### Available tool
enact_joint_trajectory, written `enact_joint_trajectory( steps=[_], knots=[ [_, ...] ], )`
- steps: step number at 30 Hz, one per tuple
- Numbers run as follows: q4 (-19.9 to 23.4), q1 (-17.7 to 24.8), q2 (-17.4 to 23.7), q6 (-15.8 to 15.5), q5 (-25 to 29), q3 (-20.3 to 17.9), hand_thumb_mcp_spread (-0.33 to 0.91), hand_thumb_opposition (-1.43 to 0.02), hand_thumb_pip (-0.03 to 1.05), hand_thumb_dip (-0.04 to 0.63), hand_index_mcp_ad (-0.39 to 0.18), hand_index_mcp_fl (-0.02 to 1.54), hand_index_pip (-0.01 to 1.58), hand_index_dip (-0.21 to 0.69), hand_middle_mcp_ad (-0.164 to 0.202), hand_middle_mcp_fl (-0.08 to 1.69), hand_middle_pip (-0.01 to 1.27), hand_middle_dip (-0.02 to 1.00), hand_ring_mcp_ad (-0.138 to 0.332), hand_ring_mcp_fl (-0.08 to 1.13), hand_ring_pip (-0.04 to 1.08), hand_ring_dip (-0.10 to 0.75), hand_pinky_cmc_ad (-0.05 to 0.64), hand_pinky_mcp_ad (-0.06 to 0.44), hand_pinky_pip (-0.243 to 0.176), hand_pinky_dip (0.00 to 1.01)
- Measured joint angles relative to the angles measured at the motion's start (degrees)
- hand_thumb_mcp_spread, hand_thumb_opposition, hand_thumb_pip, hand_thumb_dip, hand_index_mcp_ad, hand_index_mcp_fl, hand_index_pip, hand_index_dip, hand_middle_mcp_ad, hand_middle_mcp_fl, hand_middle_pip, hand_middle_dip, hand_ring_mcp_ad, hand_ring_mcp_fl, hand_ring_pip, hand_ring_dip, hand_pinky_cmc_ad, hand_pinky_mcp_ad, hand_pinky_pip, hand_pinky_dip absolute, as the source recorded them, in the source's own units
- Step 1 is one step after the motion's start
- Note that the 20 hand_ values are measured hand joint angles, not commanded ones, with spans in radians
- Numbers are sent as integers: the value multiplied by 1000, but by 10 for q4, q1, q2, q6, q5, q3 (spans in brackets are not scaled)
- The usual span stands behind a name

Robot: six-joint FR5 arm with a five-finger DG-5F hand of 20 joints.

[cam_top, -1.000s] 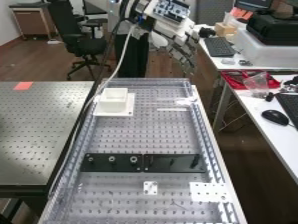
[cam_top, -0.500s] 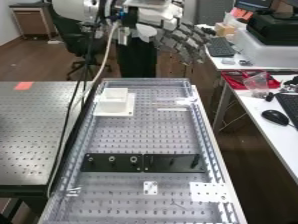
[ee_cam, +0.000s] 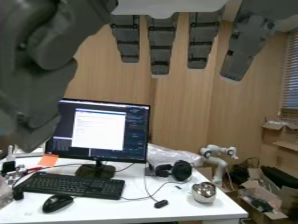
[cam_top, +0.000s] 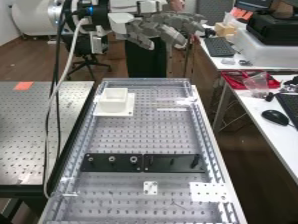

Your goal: Grab the chopstick and place it in the clear container

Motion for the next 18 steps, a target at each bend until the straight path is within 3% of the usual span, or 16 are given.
enact_joint_trajectory(
  steps=[9, 13, 18],
  knots=[
    [-63, -3, -14, -1, 32, 42, -87, -929, 806, 45, -59, 70, 113, 47, 84, 66, 147, 391, 173, 33, 108, 230, 379, 340, -70, 374],
    [-70, -1, -20, 12, 54, 52, -133, -974, 806, 45, -59, 70, 113, 31, 84, 66, 143, 387, 168, 37, 105, 215, 379, 363, -61, 346],
    [-75, 4, -24, 25, 70, 62, -145, -1000, 883, 45, -56, 70, 113, 31, 84, 66, 143, 389, 173, 37, 103, 213, 396, 365, -59, 346]
  ],
)
